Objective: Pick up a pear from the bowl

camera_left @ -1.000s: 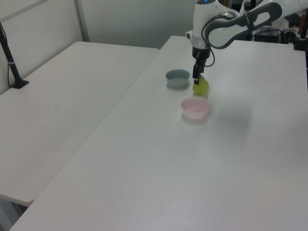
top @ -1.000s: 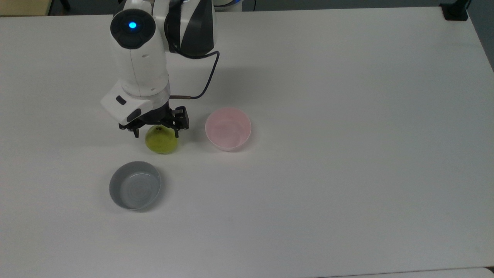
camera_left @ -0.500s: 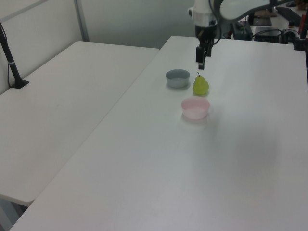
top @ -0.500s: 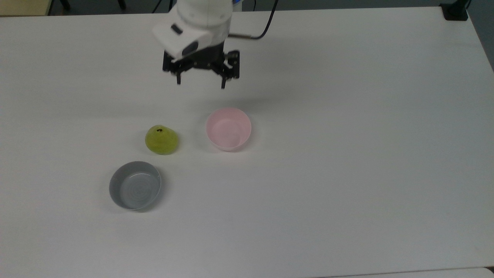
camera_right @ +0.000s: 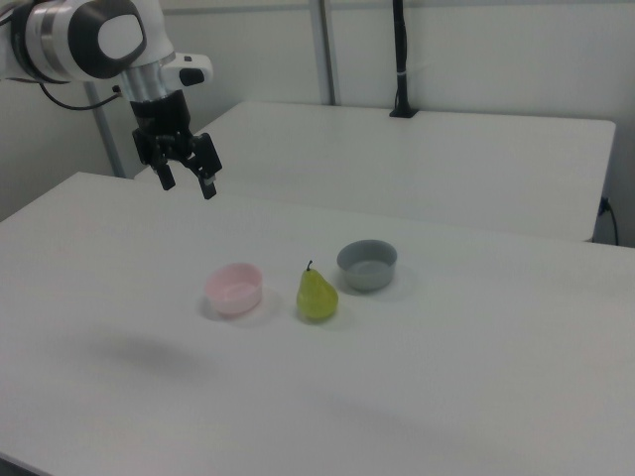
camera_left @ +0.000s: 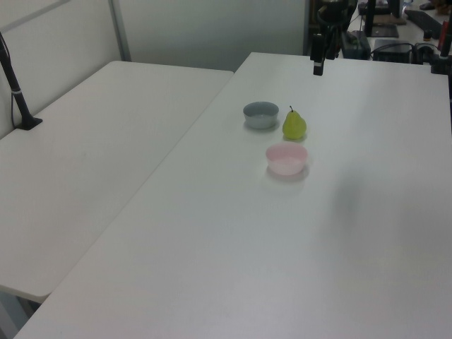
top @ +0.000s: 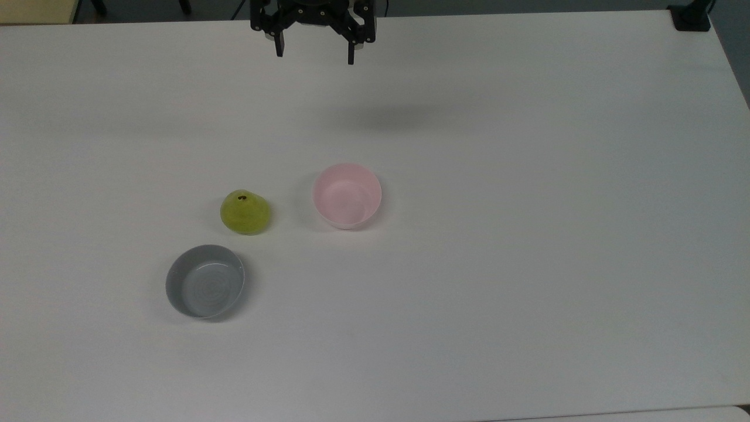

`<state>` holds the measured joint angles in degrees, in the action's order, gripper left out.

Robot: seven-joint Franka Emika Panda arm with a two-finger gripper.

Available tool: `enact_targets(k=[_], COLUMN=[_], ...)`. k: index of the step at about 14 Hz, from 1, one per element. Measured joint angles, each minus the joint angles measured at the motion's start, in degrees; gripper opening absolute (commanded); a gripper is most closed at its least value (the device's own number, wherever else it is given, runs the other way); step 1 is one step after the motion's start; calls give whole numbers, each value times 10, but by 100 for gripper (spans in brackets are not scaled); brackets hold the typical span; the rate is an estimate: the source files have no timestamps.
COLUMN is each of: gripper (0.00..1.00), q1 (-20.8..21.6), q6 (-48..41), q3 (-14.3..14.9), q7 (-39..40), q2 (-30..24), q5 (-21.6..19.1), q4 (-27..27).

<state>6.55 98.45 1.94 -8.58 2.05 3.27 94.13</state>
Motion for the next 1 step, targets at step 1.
enact_targets(k=[1], gripper=[100], q1=[7], q6=[0], q3=[11], q7=[0], q2=[0], q5=[0], q4=[0])
